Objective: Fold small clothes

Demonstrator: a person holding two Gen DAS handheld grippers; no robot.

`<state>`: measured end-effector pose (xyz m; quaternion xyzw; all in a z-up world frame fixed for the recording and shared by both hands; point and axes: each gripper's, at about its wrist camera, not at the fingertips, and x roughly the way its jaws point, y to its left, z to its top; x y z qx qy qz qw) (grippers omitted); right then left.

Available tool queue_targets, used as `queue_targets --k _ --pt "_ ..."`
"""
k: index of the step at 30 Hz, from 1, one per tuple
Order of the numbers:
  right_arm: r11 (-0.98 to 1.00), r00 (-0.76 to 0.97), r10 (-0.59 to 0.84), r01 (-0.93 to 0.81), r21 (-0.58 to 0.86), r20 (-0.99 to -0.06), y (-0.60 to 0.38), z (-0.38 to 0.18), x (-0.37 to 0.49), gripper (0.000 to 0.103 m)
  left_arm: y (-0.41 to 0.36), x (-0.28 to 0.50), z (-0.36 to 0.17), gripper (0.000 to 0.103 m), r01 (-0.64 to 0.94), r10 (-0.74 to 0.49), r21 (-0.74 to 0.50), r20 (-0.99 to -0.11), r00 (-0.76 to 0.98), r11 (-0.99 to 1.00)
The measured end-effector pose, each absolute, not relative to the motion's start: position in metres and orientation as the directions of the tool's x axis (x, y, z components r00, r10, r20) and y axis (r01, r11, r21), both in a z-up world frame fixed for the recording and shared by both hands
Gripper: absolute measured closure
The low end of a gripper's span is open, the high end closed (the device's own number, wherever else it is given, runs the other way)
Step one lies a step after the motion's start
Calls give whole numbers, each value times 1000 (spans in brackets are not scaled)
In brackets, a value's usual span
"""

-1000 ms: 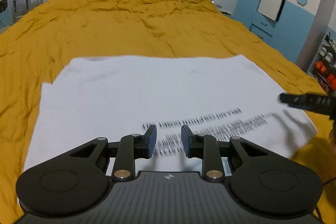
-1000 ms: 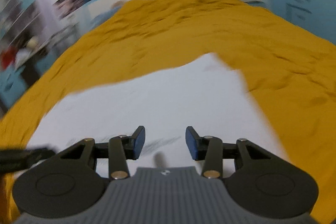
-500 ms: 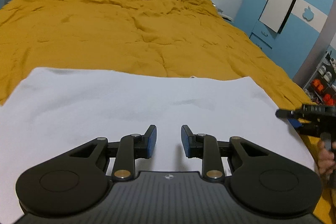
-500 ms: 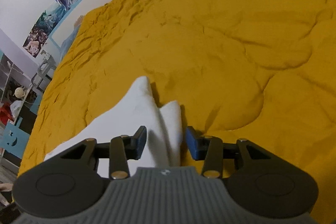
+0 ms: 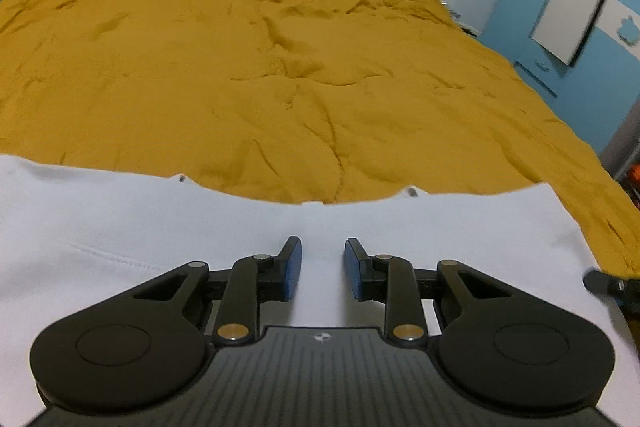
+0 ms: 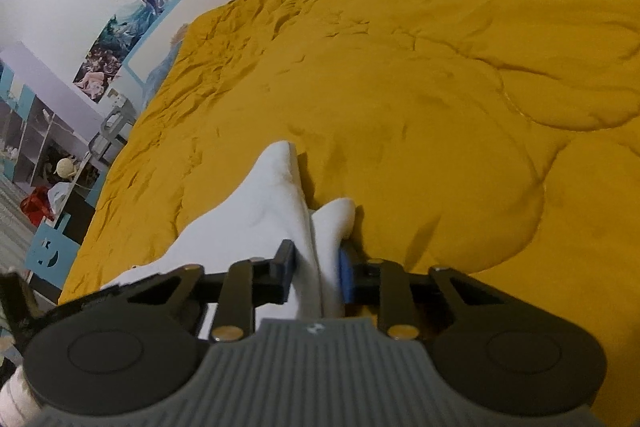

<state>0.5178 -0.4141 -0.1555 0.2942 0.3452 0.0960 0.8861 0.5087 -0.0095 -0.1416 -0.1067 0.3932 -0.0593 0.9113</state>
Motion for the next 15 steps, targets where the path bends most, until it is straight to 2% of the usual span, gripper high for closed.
queue_targets --k 2,4,9,15 --pt "816 748 374 17 578 -549 -410 -156 518 95 -10 510 -142 71 23 -187 -236 -702 687 971" --pt "825 753 366 10 566 -547 -407 -155 517 98 -9 507 -140 71 29 -189 -235 -699 690 972" --pt "850 774 326 11 527 -542 -398 -135 509 99 4 488 -119 71 0 -184 -261 -680 709 965" --pt "888 808 293 -33 458 -510 -354 -80 492 99 37 445 -81 71 -24 -129 -220 -651 748 975"
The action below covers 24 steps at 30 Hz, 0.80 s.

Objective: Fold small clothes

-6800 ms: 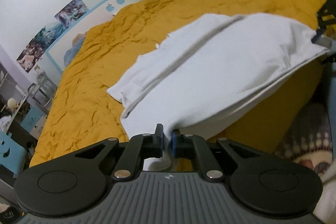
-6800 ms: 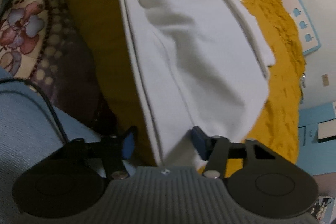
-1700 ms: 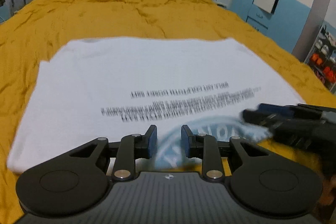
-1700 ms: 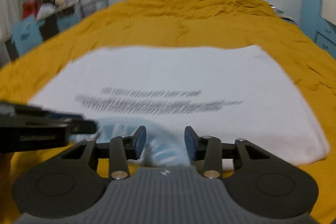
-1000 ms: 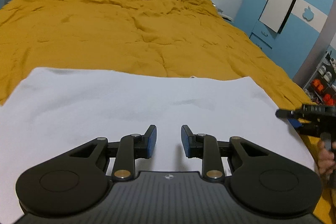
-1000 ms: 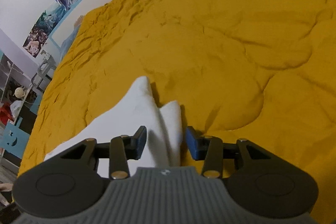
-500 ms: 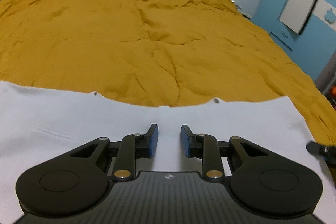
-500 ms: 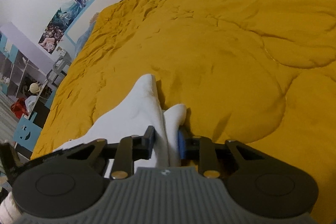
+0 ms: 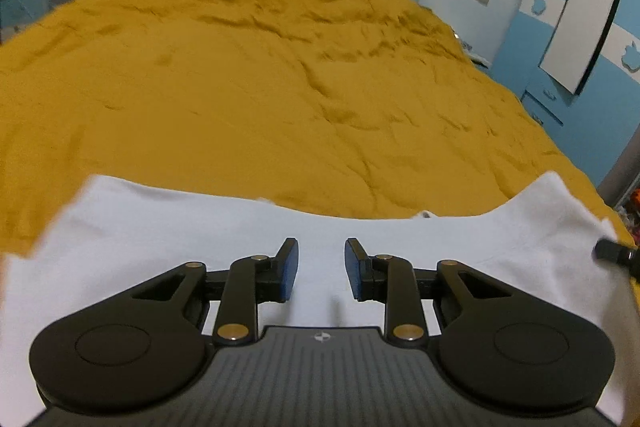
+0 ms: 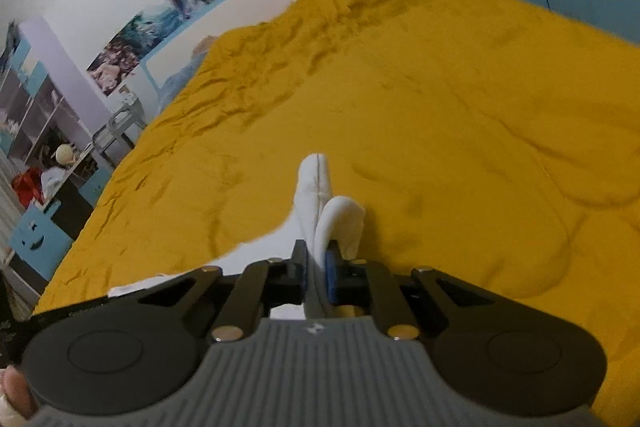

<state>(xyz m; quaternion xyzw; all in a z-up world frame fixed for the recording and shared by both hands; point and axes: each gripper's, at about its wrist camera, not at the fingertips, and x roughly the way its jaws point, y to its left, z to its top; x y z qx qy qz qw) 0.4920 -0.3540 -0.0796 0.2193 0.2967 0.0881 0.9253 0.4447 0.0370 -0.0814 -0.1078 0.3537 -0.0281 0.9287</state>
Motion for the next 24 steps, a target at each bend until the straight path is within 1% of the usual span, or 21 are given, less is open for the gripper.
queue_targets --k 3,6,10,13,16,19,22,24 --pt "893 815 313 -77 444 -488 -322 -51 485 99 60 419 -64 71 -48 -101 -211 -642 760 976" --pt "887 808 352 -128 443 -472 -283 -26 483 99 83 399 -48 71 -70 -61 -171 -658 750 983" --pt "862 779 417 -175 476 -469 -229 0 484 99 122 372 -26 71 -105 -21 -151 -658 753 983" --pt "856 759 449 -213 471 -472 -181 16 484 99 156 353 -15 71 -137 2 -161 -643 766 977" --pt "860 736 460 -230 455 -497 -131 23 484 99 182 336 -8 71 -187 31 -185 -626 780 965" --pt "869 722 454 -230 437 -523 -86 24 486 100 201 324 -1 71 -193 26 -211 -607 794 958" --pt "885 716 438 -235 403 -544 -44 21 489 99 215 322 -1 71 -215 49 -203 -610 791 955" --pt "893 709 429 -241 380 -560 -18 15 492 100 224 321 -5 71 -218 39 -224 -608 793 950"
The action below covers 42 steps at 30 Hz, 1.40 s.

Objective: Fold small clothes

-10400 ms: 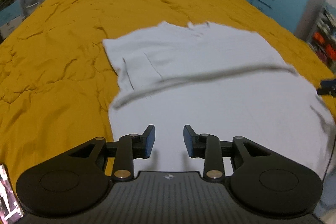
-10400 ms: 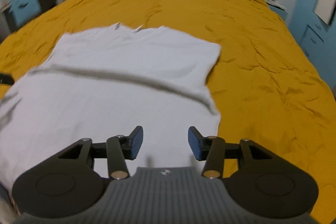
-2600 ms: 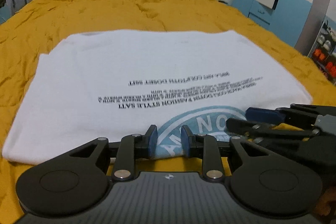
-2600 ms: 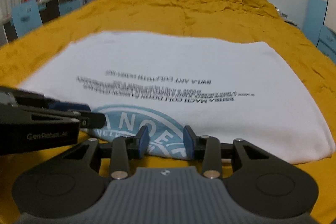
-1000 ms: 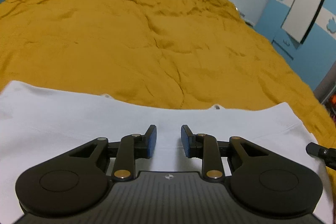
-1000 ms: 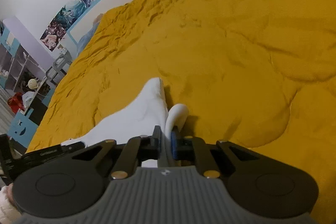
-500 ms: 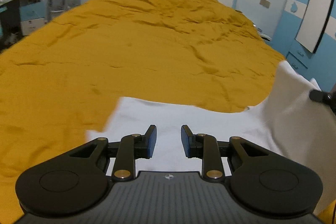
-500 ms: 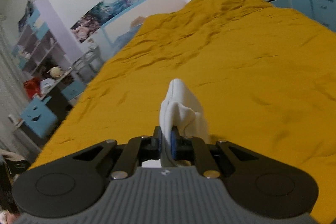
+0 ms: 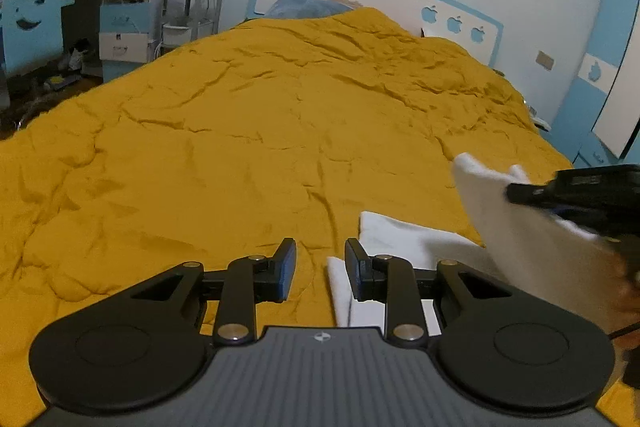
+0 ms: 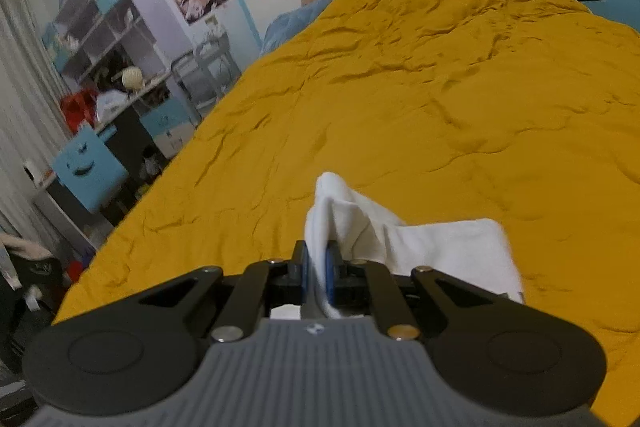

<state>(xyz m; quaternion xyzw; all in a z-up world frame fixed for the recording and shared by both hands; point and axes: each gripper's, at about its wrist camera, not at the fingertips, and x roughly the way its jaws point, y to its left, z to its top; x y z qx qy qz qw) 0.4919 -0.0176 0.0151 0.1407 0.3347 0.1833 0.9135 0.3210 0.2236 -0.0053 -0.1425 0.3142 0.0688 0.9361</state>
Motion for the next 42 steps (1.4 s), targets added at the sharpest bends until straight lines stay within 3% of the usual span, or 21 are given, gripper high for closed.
queue_targets --k 10,20,29,39,42 --pt "930 656 367 -248 271 -660 77 -44 520 100 244 325 -52 71 -226 -5 -272 -651 759 935" --pt "942 589 332 -249 225 -737 107 -97 539 99 256 325 -81 71 -253 -29 -311 -681 731 916" --pt "907 614 408 -359 221 -676 91 -40 481 87 248 297 -54 68 -220 -94 -390 -644 759 894" --pt "880 623 466 -403 253 -629 31 -15 377 86 226 258 -46 67 -164 -165 -417 -647 744 894" --pt "894 627 437 -385 231 -645 6 -25 352 86 219 249 -52 61 -158 -198 -443 -655 729 883"
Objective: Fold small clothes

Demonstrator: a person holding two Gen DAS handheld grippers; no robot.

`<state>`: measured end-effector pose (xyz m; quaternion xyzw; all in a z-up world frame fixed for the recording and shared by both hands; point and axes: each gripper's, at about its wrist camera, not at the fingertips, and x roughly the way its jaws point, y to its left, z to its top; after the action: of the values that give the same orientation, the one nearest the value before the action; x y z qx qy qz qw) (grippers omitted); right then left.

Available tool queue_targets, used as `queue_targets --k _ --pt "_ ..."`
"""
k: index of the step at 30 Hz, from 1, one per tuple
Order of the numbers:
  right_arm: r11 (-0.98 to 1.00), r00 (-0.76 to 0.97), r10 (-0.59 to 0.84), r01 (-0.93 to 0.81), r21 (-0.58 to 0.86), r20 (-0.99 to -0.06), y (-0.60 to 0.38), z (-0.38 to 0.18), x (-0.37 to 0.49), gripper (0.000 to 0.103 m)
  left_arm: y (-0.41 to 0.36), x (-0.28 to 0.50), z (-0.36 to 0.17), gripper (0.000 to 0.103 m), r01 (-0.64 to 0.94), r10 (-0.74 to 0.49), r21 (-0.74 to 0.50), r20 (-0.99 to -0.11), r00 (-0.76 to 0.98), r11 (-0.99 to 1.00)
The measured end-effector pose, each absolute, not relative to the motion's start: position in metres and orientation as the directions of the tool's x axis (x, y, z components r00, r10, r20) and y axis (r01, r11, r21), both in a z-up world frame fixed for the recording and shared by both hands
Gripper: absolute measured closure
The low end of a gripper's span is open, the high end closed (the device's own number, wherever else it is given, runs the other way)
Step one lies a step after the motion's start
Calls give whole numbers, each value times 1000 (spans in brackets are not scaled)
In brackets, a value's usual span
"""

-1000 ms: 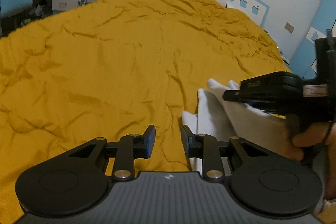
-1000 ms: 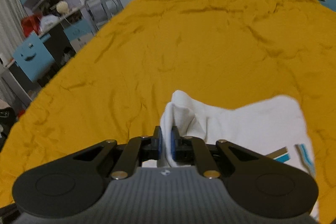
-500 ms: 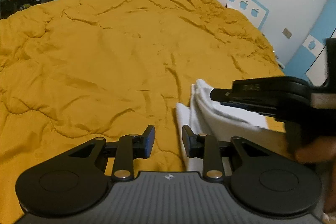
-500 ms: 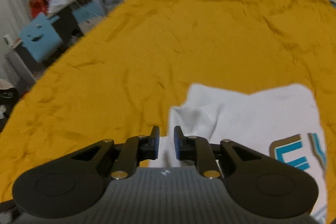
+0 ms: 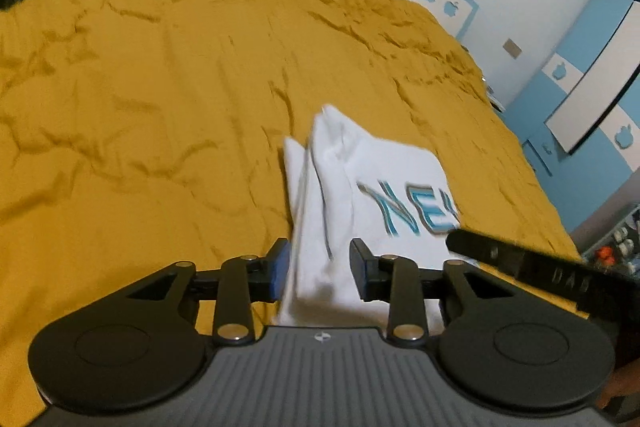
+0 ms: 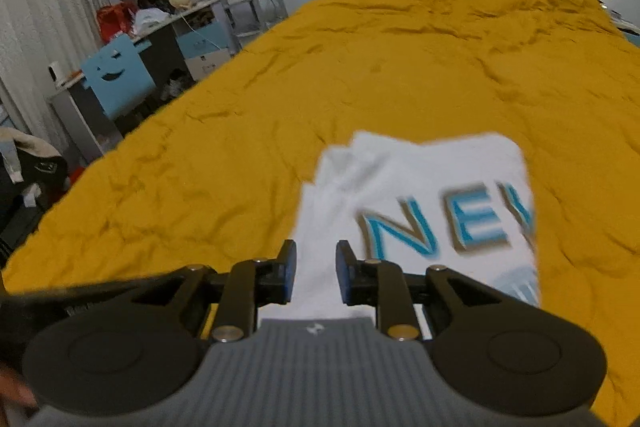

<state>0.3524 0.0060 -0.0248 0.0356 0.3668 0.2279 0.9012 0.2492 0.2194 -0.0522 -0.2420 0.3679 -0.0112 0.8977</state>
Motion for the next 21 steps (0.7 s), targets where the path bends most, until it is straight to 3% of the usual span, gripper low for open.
queue_targets --k 3,7,10,15,16,19,21 --pt "906 621 405 -370 205 -671 -17 -39 334 86 215 243 -65 54 -160 -263 -508 -659 705 847" --pt "930 622 335 -340 141 -708 -45 -59 314 84 214 243 -88 53 -194 -320 -580 -662 678 791" --pt "938 615 314 -318 137 -723 -64 -69 302 77 218 252 -101 52 -214 -365 -650 -634 682 729" --pt "958 654 222 -283 38 -723 -76 -78 293 67 222 277 -109 49 -271 -335 -650 -650 682 710" --pt "959 660 203 -283 12 -723 -76 -80 292 67 223 282 -109 51 -279 -323 -642 -656 683 714" --pt "958 649 190 -287 -6 -737 -78 -88 298 66 221 286 -102 79 -263 -310 -625 -655 689 735" --pt "958 640 178 -286 -17 -748 -77 -92 301 64 218 282 -91 85 -225 -300 -619 -626 720 752"
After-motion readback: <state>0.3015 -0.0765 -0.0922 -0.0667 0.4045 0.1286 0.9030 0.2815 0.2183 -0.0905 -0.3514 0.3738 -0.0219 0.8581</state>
